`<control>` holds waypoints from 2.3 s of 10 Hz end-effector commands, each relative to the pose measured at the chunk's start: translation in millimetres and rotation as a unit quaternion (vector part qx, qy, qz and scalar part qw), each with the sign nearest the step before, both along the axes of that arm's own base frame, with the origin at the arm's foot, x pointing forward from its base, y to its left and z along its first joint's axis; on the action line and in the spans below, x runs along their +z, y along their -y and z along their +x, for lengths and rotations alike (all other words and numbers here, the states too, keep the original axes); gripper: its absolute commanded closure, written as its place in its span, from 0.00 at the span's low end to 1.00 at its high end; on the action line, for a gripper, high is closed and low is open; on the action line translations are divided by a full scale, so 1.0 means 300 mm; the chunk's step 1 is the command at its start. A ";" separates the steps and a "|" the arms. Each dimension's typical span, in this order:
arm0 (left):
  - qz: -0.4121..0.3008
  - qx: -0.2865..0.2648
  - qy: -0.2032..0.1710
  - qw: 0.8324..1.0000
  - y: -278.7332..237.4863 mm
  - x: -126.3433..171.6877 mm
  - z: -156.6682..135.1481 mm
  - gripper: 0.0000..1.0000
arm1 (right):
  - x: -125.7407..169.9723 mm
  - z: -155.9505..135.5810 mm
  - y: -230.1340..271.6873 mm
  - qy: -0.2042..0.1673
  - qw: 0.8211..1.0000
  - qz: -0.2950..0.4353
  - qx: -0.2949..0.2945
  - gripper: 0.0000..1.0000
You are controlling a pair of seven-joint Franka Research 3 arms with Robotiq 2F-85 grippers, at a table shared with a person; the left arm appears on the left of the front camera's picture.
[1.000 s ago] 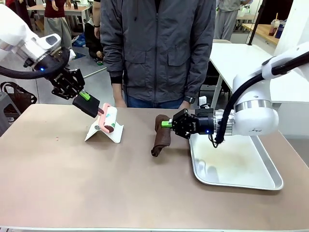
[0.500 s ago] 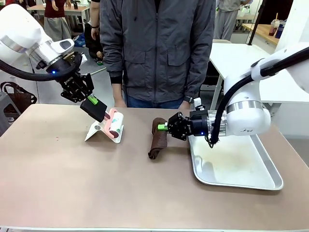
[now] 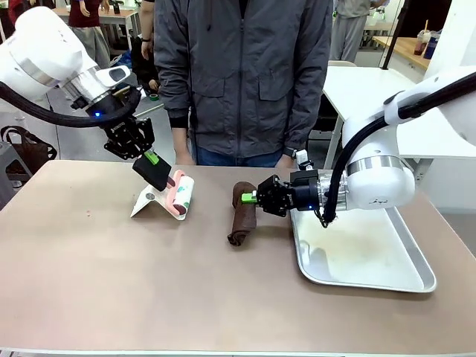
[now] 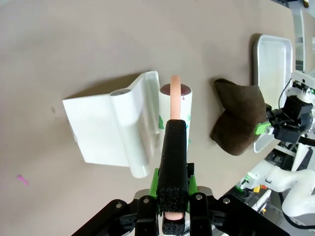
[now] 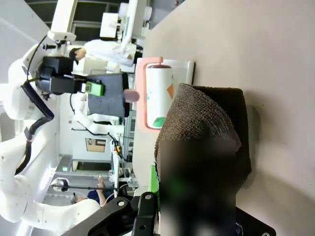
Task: Clean the surface of the table.
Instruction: Return the Lint Roller and towel to their original positions.
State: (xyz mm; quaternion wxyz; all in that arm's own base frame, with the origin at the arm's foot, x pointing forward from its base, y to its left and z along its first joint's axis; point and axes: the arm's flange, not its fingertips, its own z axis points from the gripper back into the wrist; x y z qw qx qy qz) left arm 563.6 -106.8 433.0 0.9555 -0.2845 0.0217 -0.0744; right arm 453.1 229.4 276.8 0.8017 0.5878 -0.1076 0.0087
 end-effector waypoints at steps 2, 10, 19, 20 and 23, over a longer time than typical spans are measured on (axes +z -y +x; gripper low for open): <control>0.016 0.033 0.006 0.999 0.023 0.000 0.038 0.78 | 0.019 0.020 -0.001 0.024 0.999 -0.031 0.009 0.91; 0.047 0.027 -0.051 0.997 0.029 -0.022 0.058 0.78 | -0.027 0.048 0.009 0.006 1.000 -0.030 0.002 0.91; 0.047 0.055 -0.038 0.997 -0.127 -0.008 0.006 0.00 | 0.096 0.042 0.010 0.041 0.996 -0.082 0.016 0.00; 0.042 0.054 -0.033 0.997 -0.166 -0.002 -0.027 0.00 | 0.151 0.043 -0.003 0.047 0.989 -0.135 0.028 0.00; 0.011 0.062 -0.005 0.998 -0.286 0.035 -0.119 0.00 | 0.321 0.052 -0.043 0.046 0.951 -0.302 0.046 0.00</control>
